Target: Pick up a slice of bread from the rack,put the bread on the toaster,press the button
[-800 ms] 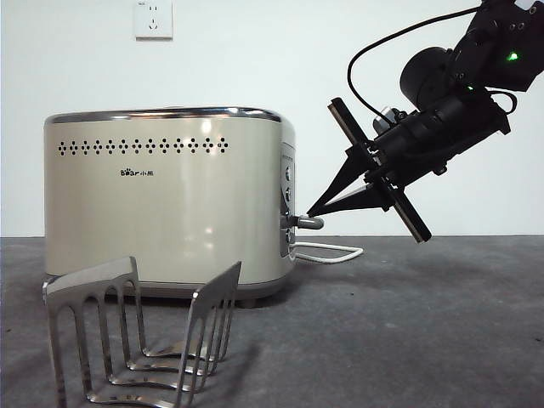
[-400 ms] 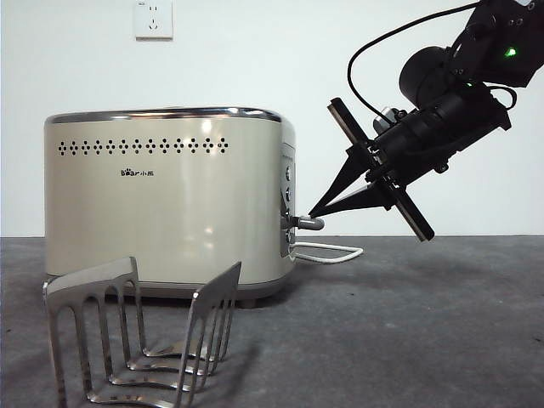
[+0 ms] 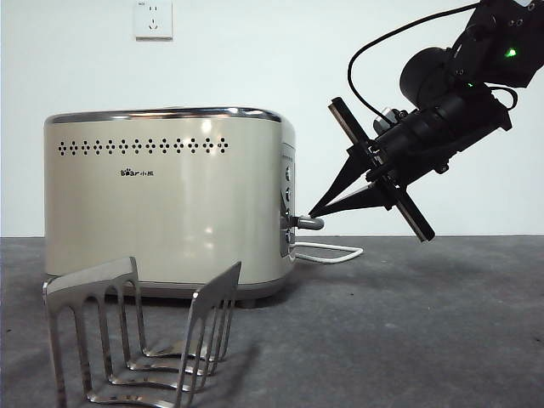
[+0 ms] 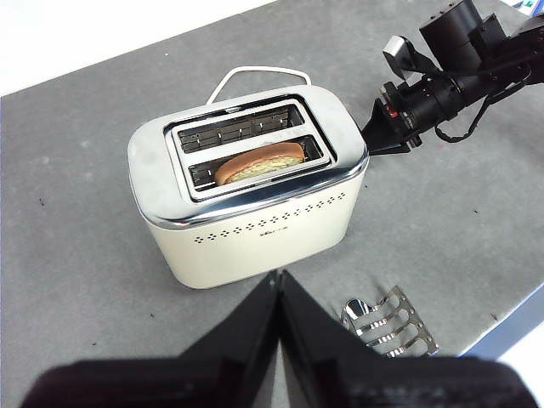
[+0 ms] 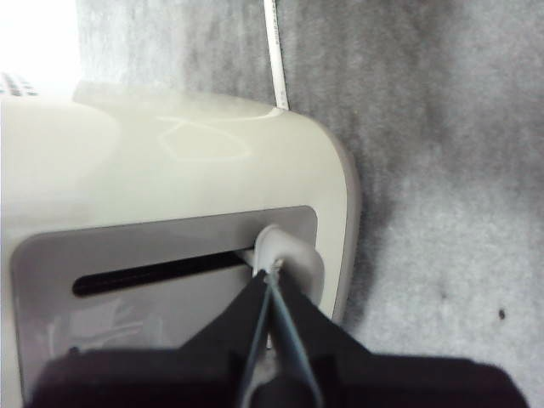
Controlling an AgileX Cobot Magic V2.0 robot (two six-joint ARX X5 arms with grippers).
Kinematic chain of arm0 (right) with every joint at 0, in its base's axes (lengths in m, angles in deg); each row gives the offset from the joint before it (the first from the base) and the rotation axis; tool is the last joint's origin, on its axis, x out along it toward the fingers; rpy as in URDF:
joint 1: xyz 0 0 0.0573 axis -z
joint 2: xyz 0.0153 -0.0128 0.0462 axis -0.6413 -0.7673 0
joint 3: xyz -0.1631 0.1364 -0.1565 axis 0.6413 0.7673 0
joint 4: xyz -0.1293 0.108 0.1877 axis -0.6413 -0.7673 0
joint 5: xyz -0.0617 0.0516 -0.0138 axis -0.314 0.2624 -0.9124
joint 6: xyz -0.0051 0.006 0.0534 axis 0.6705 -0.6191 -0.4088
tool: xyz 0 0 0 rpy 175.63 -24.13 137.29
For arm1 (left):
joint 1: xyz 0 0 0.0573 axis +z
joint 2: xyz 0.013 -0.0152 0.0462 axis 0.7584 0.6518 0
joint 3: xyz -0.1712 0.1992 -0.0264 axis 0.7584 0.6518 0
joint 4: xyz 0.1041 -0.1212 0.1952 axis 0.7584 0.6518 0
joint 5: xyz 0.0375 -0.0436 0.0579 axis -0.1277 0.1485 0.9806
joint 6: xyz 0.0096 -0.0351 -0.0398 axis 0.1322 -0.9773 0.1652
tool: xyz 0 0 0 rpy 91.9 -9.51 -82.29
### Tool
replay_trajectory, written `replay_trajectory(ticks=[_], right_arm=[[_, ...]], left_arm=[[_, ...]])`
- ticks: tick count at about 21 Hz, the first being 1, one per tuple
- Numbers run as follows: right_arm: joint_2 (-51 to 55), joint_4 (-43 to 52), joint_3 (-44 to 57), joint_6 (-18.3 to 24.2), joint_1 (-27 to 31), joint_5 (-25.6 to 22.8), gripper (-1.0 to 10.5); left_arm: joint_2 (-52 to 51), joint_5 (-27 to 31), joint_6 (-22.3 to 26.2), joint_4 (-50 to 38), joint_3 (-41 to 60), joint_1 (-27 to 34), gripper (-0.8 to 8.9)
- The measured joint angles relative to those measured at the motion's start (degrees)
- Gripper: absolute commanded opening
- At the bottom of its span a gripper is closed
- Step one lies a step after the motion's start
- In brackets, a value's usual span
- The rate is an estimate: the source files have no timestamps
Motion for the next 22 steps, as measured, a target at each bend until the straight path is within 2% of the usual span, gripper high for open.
replay_trajectory(ticks=[16,22], right_arm=[[-0.5,-5.6,-5.6,0.0,-0.1,-2.0,-0.1],[9.5,-7.8,-5.6,1.5,-0.1,-5.1,-0.1]], left_arm=[[2.3,0.0,0.0,0.0,0.0,0.0,-0.08],[3.7,0.0,0.3,0.0,0.0,0.0,-0.08]])
